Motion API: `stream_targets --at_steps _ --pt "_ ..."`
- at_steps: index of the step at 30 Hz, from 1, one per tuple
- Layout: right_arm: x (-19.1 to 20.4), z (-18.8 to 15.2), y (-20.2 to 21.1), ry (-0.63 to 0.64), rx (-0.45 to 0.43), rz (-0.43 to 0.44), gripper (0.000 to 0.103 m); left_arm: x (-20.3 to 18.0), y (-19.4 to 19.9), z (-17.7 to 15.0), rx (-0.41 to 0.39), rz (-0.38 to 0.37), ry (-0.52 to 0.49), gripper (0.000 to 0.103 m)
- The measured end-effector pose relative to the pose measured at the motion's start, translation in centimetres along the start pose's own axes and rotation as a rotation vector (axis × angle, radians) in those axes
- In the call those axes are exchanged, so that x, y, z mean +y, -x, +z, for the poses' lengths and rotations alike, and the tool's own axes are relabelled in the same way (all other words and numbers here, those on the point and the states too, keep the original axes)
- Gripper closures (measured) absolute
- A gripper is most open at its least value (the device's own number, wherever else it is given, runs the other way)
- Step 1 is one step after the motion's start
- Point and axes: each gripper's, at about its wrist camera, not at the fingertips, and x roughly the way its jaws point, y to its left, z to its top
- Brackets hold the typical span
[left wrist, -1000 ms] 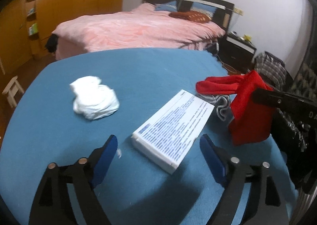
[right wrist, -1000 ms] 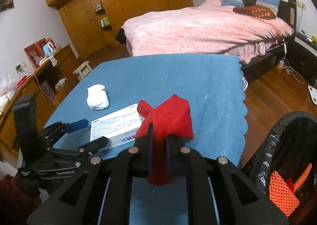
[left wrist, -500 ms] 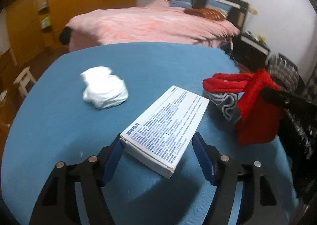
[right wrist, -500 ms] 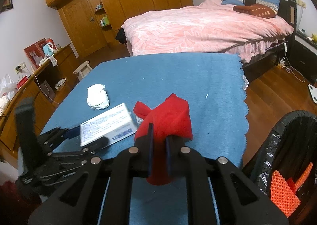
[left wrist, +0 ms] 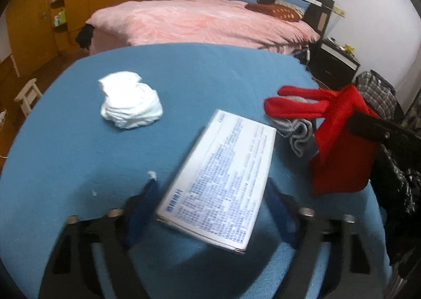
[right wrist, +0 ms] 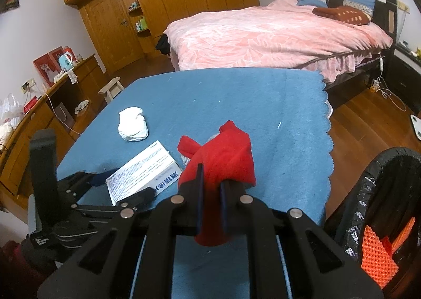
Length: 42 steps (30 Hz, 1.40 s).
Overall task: Collect trash
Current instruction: 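Grasp the white medicine box with the left tool while the right tool holds the glove, then carry the box and glove over the bin and open both tools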
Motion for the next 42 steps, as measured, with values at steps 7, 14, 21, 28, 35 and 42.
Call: stream_targets --at_steps 7,14,21,28,35,42 --pt "0.3 0.1 0.5 0.005 -0.008 0.007 0.093 -0.7 2.7 0.6 -0.091 0.029 0.02 0.041" --pt "0.9 1.1 2.3 0.016 -0.043 0.025 0.093 -1.5 5.9 2.4 -0.15 0.058 0.029 0.043" --pt "1.4 2.1 4.7 0.033 -0.091 0.052 0.093 -2.4 8.7 3.6 -0.197 0.058 0.025 0.043" --pt "1.3 2.7 6.8 0.035 -0.119 0.079 0.093 -2.7 10.6 3.9 -0.231 0.052 0.046 0.043" --pt "1.1 2.7 8.8 0.026 -0.148 0.084 0.093 -2.8 11.6 3.4 -0.237 0.066 0.045 0.044" --pt "0.3 3.1 11.7 0.035 -0.194 0.062 0.093 -3.6 12.6 3.5 -0.249 0.059 0.038 0.044"
